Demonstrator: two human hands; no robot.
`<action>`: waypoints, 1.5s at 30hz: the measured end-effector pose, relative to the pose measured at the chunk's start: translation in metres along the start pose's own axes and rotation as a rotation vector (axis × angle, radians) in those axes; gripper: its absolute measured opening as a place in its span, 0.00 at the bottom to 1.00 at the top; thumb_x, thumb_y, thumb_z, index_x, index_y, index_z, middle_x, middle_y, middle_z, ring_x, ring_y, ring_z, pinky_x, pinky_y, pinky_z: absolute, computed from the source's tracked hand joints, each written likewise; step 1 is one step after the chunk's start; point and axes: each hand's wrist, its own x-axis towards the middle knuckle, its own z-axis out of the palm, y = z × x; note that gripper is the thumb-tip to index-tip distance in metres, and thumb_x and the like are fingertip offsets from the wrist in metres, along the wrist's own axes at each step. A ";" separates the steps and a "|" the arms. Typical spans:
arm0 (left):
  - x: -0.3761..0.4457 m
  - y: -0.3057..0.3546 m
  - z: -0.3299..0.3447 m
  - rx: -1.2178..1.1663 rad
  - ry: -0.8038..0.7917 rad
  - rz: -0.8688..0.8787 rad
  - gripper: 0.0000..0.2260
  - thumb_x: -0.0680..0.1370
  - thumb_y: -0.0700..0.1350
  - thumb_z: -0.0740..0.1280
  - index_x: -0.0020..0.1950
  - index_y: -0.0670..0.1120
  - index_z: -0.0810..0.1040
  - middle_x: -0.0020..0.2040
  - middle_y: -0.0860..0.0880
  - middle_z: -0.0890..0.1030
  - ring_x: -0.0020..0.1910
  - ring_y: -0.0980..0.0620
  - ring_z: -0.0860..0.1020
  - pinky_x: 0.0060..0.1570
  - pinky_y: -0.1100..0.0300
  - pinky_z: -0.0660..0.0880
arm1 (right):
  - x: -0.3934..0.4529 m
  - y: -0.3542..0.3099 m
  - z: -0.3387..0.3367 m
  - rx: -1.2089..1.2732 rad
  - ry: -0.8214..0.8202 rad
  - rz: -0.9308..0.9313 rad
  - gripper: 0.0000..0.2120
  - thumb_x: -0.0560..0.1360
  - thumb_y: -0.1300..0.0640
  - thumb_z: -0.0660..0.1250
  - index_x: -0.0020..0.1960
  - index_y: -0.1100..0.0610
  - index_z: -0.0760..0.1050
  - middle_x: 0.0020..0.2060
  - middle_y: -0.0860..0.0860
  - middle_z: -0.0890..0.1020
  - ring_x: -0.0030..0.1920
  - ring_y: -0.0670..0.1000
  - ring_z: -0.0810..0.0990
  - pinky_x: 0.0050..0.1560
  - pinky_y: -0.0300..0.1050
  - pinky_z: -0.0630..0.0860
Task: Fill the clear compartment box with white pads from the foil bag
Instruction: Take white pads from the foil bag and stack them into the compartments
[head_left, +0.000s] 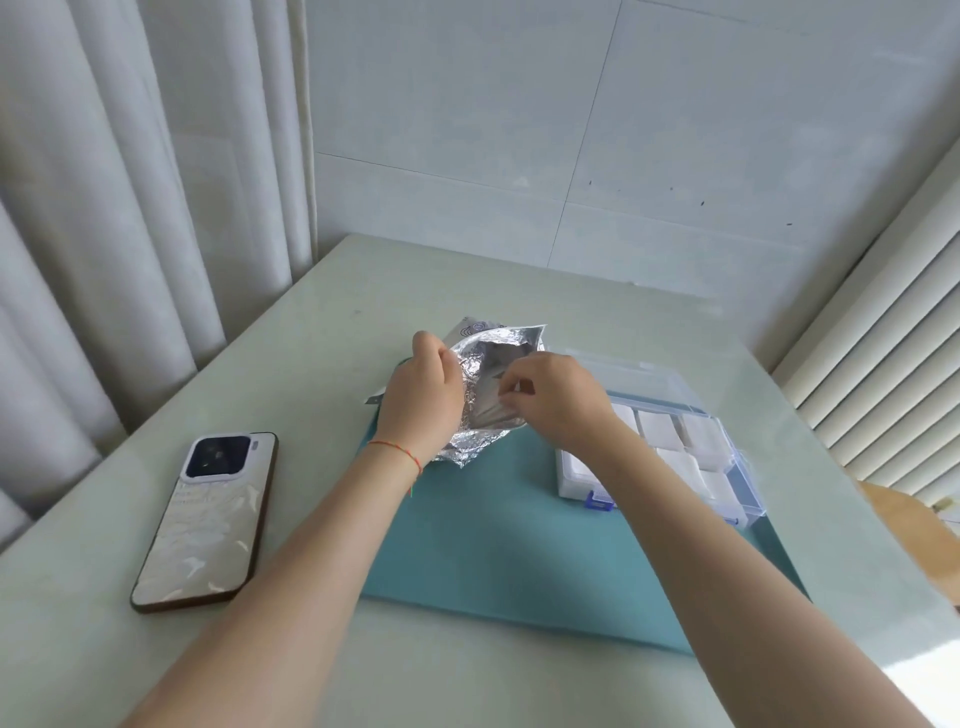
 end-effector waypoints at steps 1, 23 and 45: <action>0.000 0.000 0.000 -0.001 0.001 -0.009 0.07 0.83 0.43 0.53 0.51 0.41 0.66 0.36 0.44 0.74 0.38 0.41 0.70 0.34 0.51 0.57 | -0.001 0.001 -0.002 -0.011 0.015 -0.014 0.04 0.74 0.57 0.68 0.47 0.51 0.80 0.37 0.43 0.72 0.43 0.48 0.73 0.41 0.44 0.71; 0.002 -0.012 0.005 0.227 -0.136 0.068 0.11 0.72 0.39 0.67 0.52 0.49 0.71 0.48 0.51 0.74 0.44 0.47 0.73 0.39 0.57 0.64 | -0.005 0.009 -0.018 0.065 0.164 -0.056 0.02 0.76 0.58 0.67 0.48 0.56 0.77 0.46 0.50 0.79 0.42 0.53 0.75 0.44 0.48 0.75; 0.000 0.027 0.020 0.330 -0.219 0.272 0.05 0.75 0.52 0.69 0.46 0.54 0.85 0.48 0.50 0.75 0.48 0.47 0.76 0.45 0.54 0.75 | -0.019 0.029 -0.014 0.363 0.097 -0.067 0.07 0.72 0.67 0.66 0.46 0.56 0.78 0.39 0.46 0.81 0.36 0.42 0.75 0.39 0.28 0.70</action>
